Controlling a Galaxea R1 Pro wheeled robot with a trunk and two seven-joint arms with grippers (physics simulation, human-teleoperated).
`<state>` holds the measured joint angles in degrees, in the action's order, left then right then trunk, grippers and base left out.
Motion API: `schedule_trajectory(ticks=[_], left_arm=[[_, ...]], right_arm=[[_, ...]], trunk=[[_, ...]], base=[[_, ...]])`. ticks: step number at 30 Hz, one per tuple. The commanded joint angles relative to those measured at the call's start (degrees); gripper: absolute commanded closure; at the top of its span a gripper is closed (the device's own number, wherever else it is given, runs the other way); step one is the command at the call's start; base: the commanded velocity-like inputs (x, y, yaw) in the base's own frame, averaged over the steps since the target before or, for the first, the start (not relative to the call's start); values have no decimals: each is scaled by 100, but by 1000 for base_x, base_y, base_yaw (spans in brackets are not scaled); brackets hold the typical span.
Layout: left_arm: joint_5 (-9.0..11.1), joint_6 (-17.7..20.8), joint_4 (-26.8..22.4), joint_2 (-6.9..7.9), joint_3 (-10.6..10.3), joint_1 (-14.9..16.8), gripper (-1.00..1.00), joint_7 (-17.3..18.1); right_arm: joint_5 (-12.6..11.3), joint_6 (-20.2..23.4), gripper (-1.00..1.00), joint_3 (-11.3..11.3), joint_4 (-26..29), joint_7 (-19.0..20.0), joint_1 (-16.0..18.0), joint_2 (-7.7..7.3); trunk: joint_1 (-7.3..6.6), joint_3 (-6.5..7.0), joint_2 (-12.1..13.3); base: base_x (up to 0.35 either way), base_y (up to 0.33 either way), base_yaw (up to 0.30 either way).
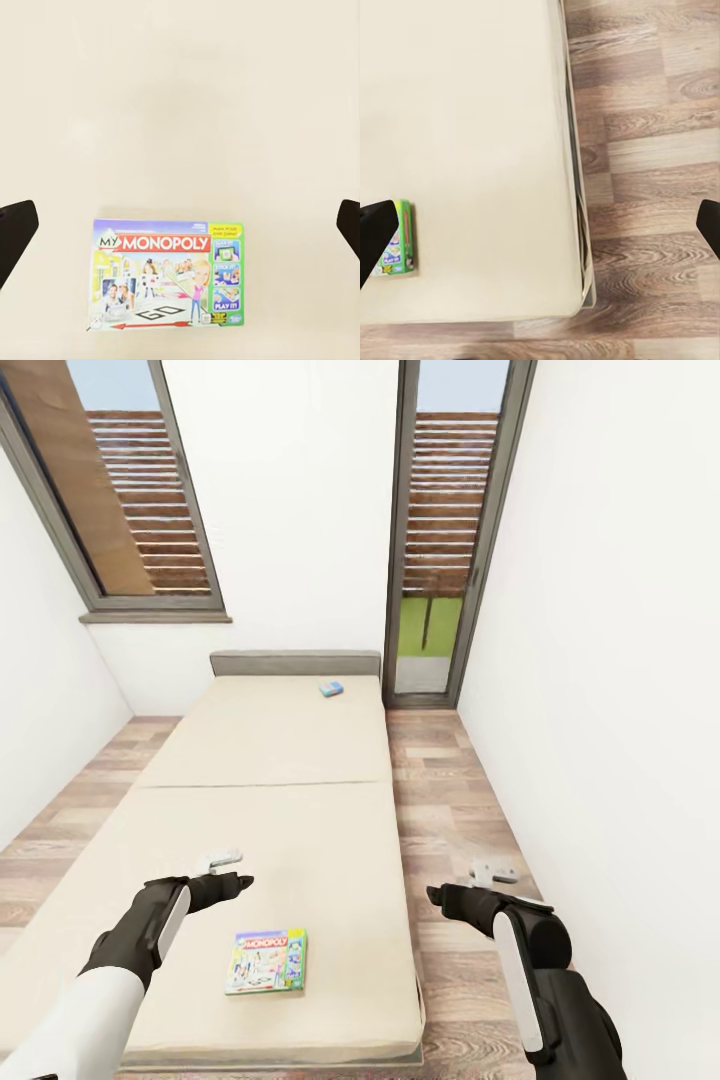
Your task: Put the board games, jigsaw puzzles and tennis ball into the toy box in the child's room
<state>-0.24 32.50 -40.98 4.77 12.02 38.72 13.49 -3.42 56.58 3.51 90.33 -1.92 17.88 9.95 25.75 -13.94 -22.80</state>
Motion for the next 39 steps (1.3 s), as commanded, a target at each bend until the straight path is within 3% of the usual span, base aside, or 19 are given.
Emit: schedule_trajectory(ticks=[1, 39], left_arm=[[-3, 36, -7, -2, 19, 4, -100, 30], [-2, 36, -15, 34, 42, 4, -100, 80]], right_arm=[[-36, 25, -100, 9, 3, -22, 5, 5], [41, 28, -100, -29, -51, -45, 5, 5]], trunk=[[3, -21, -12], [3, -381, -12]], base=[[0, 0, 0], [0, 0, 0]])
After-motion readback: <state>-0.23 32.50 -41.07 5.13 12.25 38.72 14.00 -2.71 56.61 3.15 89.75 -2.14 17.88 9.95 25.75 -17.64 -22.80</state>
